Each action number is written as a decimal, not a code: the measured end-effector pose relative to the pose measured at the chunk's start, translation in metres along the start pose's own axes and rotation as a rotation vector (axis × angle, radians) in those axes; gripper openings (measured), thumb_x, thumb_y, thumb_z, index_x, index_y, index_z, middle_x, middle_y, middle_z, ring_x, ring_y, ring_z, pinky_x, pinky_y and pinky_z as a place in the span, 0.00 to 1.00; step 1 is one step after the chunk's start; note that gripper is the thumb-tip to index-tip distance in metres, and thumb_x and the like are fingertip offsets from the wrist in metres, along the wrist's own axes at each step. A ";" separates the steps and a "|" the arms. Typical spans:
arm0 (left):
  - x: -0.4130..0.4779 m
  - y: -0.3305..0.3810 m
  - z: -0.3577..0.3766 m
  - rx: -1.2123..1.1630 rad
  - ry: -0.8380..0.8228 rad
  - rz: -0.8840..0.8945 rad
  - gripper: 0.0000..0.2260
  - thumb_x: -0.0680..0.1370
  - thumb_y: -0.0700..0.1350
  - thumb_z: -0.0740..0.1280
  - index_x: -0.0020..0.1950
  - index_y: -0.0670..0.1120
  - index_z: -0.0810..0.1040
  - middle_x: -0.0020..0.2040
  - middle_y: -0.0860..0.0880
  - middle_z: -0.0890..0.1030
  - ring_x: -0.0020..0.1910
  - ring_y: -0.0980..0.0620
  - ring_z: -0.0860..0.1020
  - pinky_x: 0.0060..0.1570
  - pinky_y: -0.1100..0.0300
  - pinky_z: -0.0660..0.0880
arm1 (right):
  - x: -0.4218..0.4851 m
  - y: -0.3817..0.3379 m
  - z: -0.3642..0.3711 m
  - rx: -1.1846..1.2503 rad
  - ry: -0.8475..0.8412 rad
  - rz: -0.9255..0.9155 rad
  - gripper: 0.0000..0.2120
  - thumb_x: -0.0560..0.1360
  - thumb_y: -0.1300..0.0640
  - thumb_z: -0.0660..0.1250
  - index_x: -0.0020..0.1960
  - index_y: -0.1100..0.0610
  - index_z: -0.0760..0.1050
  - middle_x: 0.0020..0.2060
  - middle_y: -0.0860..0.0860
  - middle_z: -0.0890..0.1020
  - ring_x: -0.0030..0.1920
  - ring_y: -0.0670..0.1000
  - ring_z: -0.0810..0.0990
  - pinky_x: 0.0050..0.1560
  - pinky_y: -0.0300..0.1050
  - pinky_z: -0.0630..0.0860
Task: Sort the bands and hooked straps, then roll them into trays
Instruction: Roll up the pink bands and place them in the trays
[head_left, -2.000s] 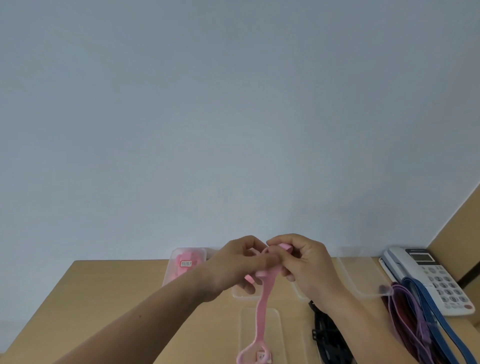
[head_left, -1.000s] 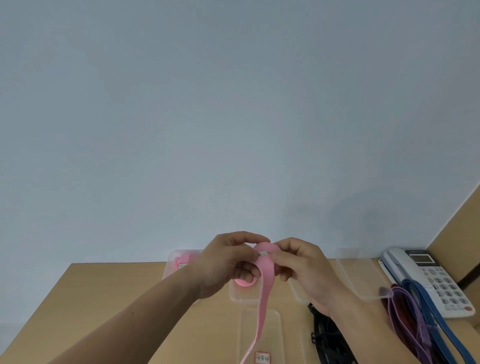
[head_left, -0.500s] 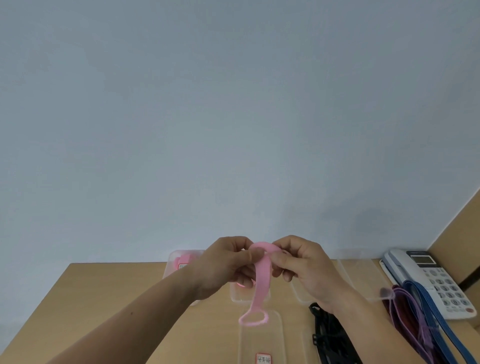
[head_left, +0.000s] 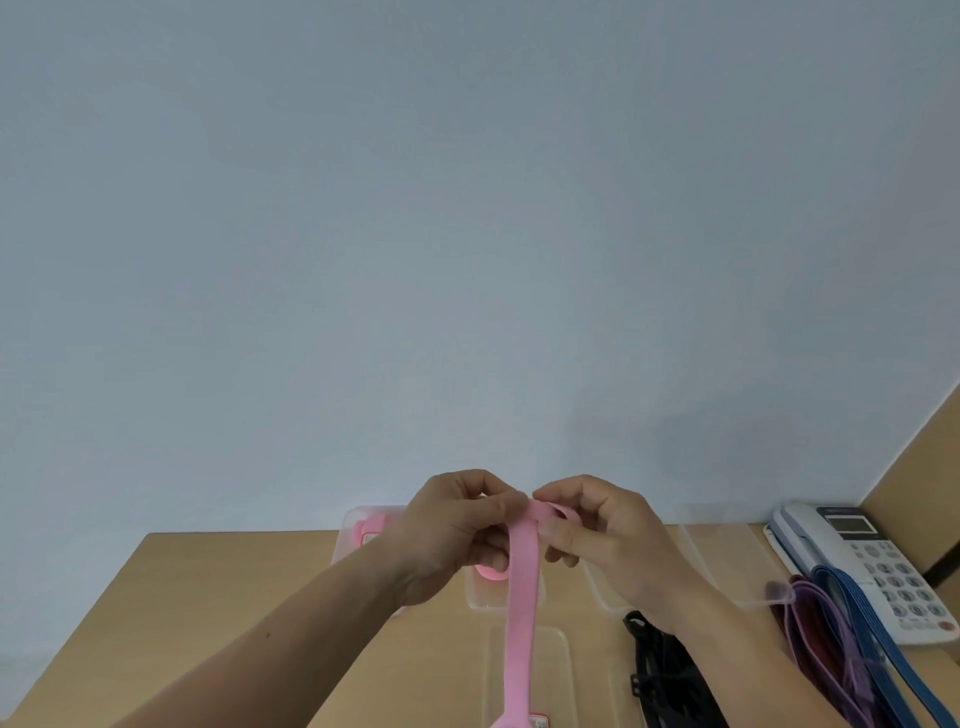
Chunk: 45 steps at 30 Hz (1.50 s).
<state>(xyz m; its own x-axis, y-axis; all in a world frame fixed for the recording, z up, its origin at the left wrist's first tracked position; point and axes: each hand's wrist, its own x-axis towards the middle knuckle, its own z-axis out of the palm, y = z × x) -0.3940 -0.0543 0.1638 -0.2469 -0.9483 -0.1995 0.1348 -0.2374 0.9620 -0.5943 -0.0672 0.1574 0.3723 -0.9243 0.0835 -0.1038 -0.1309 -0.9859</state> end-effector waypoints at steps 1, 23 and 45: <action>-0.001 0.001 0.000 0.007 0.006 0.009 0.05 0.77 0.41 0.71 0.45 0.40 0.79 0.46 0.33 0.83 0.42 0.40 0.79 0.38 0.54 0.78 | 0.000 0.001 0.001 0.028 -0.006 0.018 0.07 0.74 0.61 0.73 0.52 0.56 0.82 0.40 0.54 0.85 0.37 0.51 0.83 0.38 0.39 0.77; -0.011 -0.006 0.009 0.115 0.000 -0.062 0.13 0.77 0.42 0.71 0.56 0.35 0.76 0.51 0.34 0.84 0.45 0.38 0.81 0.47 0.51 0.79 | -0.006 0.008 0.005 -0.049 0.100 -0.092 0.11 0.75 0.65 0.71 0.45 0.49 0.83 0.31 0.48 0.82 0.32 0.48 0.81 0.36 0.35 0.75; -0.019 -0.005 0.019 0.038 0.077 0.058 0.13 0.72 0.32 0.75 0.55 0.35 0.77 0.53 0.30 0.79 0.50 0.31 0.82 0.58 0.34 0.76 | -0.012 0.004 0.008 0.003 0.070 -0.024 0.04 0.75 0.55 0.73 0.41 0.51 0.82 0.32 0.52 0.84 0.30 0.47 0.80 0.32 0.37 0.74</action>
<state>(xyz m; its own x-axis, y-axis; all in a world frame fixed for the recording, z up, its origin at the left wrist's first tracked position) -0.4081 -0.0313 0.1662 -0.1647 -0.9741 -0.1552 0.1104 -0.1746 0.9784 -0.5916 -0.0541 0.1512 0.3092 -0.9438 0.1172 -0.0923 -0.1525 -0.9840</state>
